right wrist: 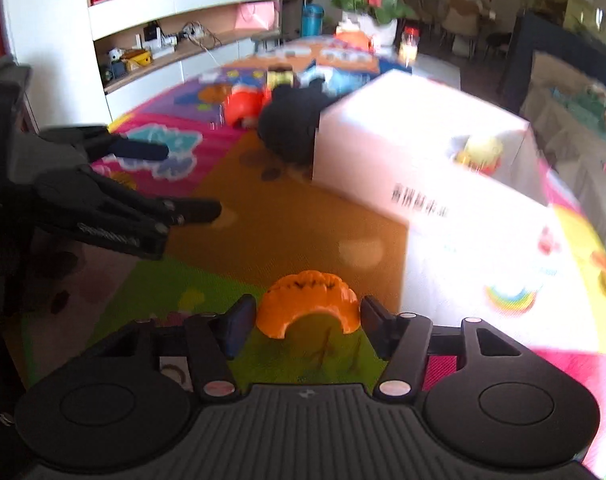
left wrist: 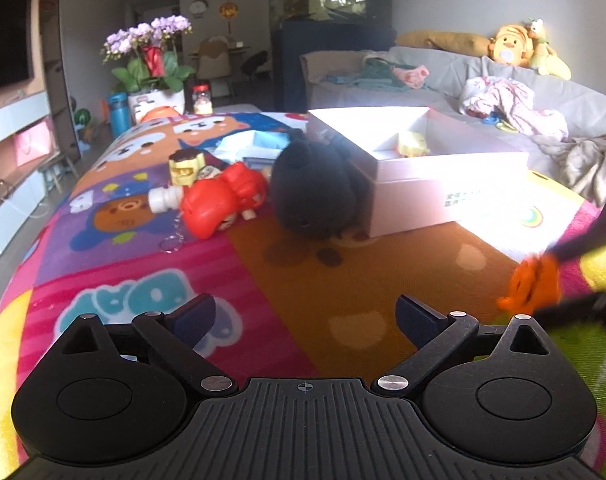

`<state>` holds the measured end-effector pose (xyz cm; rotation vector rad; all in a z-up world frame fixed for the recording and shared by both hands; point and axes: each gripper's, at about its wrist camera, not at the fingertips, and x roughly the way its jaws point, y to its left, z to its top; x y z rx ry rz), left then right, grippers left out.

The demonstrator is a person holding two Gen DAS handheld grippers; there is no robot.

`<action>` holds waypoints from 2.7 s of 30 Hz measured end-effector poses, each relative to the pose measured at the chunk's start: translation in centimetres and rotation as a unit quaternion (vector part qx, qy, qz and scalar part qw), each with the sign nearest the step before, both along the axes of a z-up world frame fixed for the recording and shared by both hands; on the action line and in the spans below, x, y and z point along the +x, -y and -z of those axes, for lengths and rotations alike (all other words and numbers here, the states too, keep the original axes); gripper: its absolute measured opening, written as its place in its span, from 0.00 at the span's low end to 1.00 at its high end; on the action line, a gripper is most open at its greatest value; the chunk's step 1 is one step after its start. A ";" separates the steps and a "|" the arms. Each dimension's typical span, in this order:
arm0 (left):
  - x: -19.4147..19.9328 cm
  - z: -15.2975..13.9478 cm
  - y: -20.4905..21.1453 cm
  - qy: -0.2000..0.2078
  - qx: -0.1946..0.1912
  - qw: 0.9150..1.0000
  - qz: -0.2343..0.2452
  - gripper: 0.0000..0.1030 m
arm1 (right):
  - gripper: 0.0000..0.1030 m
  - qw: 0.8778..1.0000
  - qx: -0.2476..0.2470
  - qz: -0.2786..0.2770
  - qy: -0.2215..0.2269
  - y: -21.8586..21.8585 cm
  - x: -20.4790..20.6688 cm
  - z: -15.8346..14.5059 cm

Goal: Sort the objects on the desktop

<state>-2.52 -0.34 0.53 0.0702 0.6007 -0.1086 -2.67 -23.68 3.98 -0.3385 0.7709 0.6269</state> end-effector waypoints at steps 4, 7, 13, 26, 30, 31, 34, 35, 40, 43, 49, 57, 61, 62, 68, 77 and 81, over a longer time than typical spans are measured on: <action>0.5 0.1 -1.4 -0.008 -0.013 1.000 -0.019 0.98 | 0.31 0.995 -0.006 0.052 0.081 0.5 2.8 -3.7; 0.5 0.2 -1.9 -0.009 -0.029 0.999 -0.025 0.98 | 0.31 0.989 0.001 0.092 0.112 1.0 6.7 -5.3; 0.3 0.4 -2.2 -0.006 -0.049 0.999 -0.023 0.99 | 0.68 0.995 0.038 0.075 0.056 1.4 7.8 -5.1; 0.6 0.7 -2.2 -0.020 -0.054 0.998 -0.025 1.00 | 0.58 0.997 -0.012 0.046 -0.059 -1.2 5.6 2.4; 0.7 0.7 -2.2 -0.020 -0.054 0.998 -0.025 1.00 | 0.46 0.997 -0.011 0.049 -0.060 -1.0 4.9 2.0; 0.7 0.7 -2.2 -0.021 -0.054 0.998 -0.025 1.00 | 0.46 0.997 -0.012 0.050 -0.057 -1.0 4.9 2.0; 0.7 0.7 -2.3 -0.021 -0.054 0.998 -0.026 1.00 | 0.46 0.997 -0.014 0.047 -0.054 -1.0 4.5 1.3; 0.7 0.7 -2.3 -0.021 -0.054 0.998 -0.026 1.00 | 0.46 0.997 -0.014 0.045 -0.055 -0.9 4.4 1.0; 0.8 0.8 -2.2 -0.025 -0.053 0.998 -0.024 1.00 | 0.46 0.998 0.012 0.060 0.020 0.1 5.1 -4.4; 0.8 0.8 -2.2 -0.027 -0.053 0.998 -0.026 1.00 | 0.58 0.987 0.031 0.110 0.109 1.0 7.1 -8.1; 0.9 0.6 -1.9 -0.025 -0.044 0.998 -0.027 1.00 | 0.74 0.978 0.045 0.136 0.154 0.8 8.3 -7.8; 4.4 -1.9 1.4 0.042 0.021 0.999 0.022 0.99 | 0.81 0.985 0.036 0.099 0.135 0.5 4.5 -2.0; 7.5 -1.8 3.6 0.035 0.066 0.996 0.053 0.56 | 0.84 0.981 0.085 0.145 0.099 2.6 4.1 -0.1; 7.9 -1.7 3.8 0.038 0.079 0.995 0.050 0.61 | 0.85 0.979 0.094 0.155 0.092 3.1 4.0 0.3; 8.4 -1.8 3.2 0.037 0.096 0.993 0.050 0.57 | 0.91 0.973 0.115 0.192 0.058 5.5 3.8 2.8; 3.2 -5.7 0.5 0.000 -0.085 0.991 0.100 0.17 | 0.96 0.966 0.137 0.215 0.033 6.3 4.2 4.0; 2.1 -5.3 2.1 0.020 -0.013 0.997 0.069 0.84 | 0.96 0.966 0.135 0.218 0.036 6.0 4.1 3.9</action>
